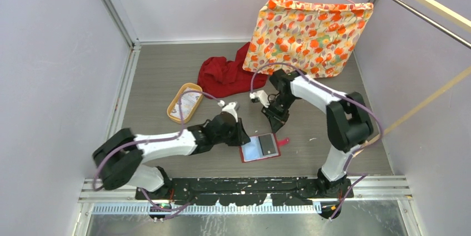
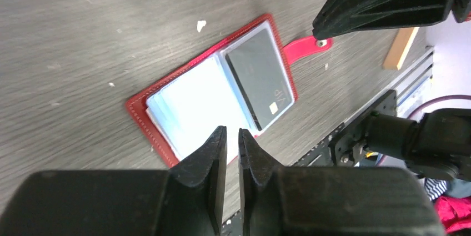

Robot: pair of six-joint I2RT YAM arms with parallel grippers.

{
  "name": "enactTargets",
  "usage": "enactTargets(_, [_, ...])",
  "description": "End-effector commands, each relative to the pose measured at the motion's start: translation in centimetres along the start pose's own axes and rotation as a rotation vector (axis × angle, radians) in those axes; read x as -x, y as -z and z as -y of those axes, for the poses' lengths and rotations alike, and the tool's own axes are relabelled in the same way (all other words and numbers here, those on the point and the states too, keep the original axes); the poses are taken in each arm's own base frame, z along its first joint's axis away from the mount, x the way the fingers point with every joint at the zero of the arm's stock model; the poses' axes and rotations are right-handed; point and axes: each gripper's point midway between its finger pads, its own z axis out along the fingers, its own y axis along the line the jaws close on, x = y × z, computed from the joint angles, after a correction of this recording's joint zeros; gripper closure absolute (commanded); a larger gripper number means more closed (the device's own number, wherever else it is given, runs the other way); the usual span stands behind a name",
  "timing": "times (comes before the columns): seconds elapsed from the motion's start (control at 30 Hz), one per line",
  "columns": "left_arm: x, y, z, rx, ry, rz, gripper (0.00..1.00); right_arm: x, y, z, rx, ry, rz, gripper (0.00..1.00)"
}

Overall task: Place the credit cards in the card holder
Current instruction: Insert the credit card into the card holder, then pick up the credit card from the storage box.

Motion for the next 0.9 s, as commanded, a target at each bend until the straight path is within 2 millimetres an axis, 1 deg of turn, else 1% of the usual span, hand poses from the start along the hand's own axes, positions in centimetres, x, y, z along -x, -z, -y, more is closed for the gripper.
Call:
enactTargets(0.0, [3.8, 5.2, -0.9, 0.099, -0.154, 0.146, 0.83, 2.0, 4.9, -1.2, -0.123, 0.131, 0.166, 0.89])
enactTargets(0.07, [5.4, 7.6, -0.6, 0.115, -0.215, 0.19, 0.76, 2.7, 6.6, -2.0, -0.154, 0.171, 0.247, 0.87])
enactTargets(0.13, [6.6, 9.4, -0.6, 0.133, -0.262, 0.224, 0.59, 3.4, 8.1, -2.9, -0.184, 0.209, 0.326, 0.84])
enactTargets(0.2, [7.6, 10.9, -1.0, 0.158, -0.277, 0.251, 0.41, 4.2, 9.9, -3.8, -0.233, 0.239, 0.409, 0.78])
enactTargets(0.23, [8.1, 11.5, -1.1, 0.159, -0.273, 0.264, 0.33, 4.7, 10.8, -4.0, -0.261, 0.256, 0.453, 0.7])
enactTargets(0.27, [8.4, 11.8, -1.1, 0.152, -0.264, 0.274, 0.28, 5.1, 11.5, -4.3, -0.284, 0.265, 0.491, 0.66])
enactTargets(0.3, [8.8, 12.2, -0.9, 0.135, -0.256, 0.285, 0.24, 5.2, 12.2, -4.7, -0.303, 0.266, 0.522, 0.59])
enactTargets(0.4, [10.1, 13.1, -0.3, 0.086, -0.226, 0.316, 0.14, 6.6, 14.9, -5.9, -0.355, 0.285, 0.642, 0.42])
enactTargets(0.43, [10.6, 13.4, -0.2, 0.076, -0.214, 0.329, 0.1, 7.0, 15.6, -6.3, -0.361, 0.284, 0.673, 0.35])
enactTargets(0.5, [11.6, 14.2, -0.3, 0.075, -0.193, 0.36, 0.01, 7.4, 16.6, -7.2, -0.351, 0.282, 0.715, 0.25])
enactTargets(0.6, [13.1, 15.3, -1.0, 0.103, -0.18, 0.412, 0.0, 7.5, 16.9, -8.1, -0.291, 0.267, 0.747, 0.17])
enactTargets(0.67, [14.3, 16.0, -2.2, 0.15, -0.171, 0.448, 0.0, 7.5, 16.9, -8.0, -0.268, 0.247, 0.757, 0.11])
enactTargets(0.7, [14.7, 16.1, -2.8, 0.168, -0.167, 0.455, 0.0, 7.5, 16.9, -7.8, -0.268, 0.242, 0.758, 0.02])
enactTargets(0.77, [15.5, 16.2, -3.8, 0.177, -0.142, 0.449, 0.0, 7.5, 17.1, -7.3, -0.29, 0.229, 0.761, 0.0])
enactTargets(0.87, [16.4, 15.6, -5.0, 0.159, -0.089, 0.431, 0.0, 7.5, 17.6, -6.5, -0.324, 0.208, 0.776, 0.0])
